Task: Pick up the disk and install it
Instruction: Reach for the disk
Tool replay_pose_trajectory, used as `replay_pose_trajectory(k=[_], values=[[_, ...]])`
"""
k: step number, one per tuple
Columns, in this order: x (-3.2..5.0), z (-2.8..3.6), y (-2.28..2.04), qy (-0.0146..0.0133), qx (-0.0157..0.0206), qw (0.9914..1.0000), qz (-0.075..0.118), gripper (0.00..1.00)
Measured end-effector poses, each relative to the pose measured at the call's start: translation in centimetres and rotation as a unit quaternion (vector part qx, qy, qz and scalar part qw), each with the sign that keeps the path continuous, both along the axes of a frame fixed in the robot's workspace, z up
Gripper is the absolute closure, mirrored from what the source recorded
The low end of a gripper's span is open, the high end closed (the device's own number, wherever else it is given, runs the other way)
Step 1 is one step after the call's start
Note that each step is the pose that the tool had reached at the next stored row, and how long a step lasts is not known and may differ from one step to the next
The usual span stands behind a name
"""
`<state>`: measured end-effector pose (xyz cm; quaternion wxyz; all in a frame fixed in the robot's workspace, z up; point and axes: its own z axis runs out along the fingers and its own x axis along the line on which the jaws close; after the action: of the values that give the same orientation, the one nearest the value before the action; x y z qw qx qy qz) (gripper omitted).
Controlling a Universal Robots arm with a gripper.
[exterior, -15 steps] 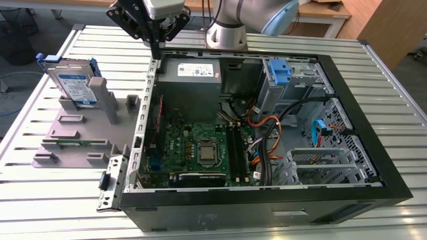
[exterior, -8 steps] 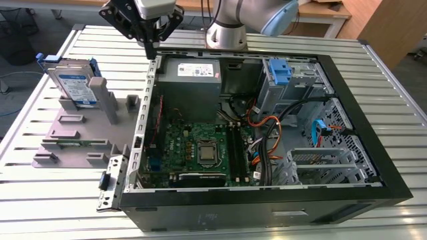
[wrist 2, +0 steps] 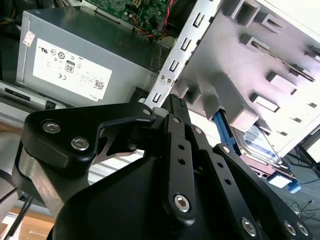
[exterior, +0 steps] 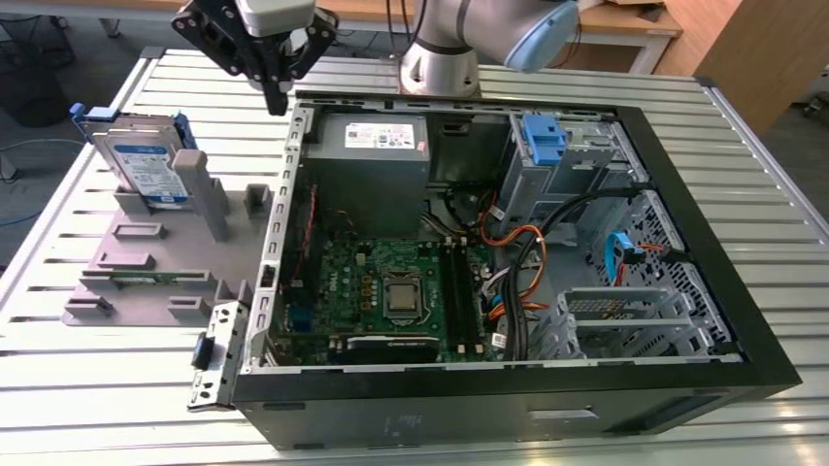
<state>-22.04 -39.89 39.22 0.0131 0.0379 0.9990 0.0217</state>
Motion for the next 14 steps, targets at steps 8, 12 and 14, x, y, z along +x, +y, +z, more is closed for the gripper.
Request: replay_pose_trajectory(k=[8,12,14], values=[[-0.62,0.0,0.0,0.0001,0.0,1.0,0.0,0.89],[-0.69,0.0,0.0,0.0,0.0,1.0,0.0,0.89],[-1.01,0.0,0.0,0.0,0.0,1.0,0.0,0.89]])
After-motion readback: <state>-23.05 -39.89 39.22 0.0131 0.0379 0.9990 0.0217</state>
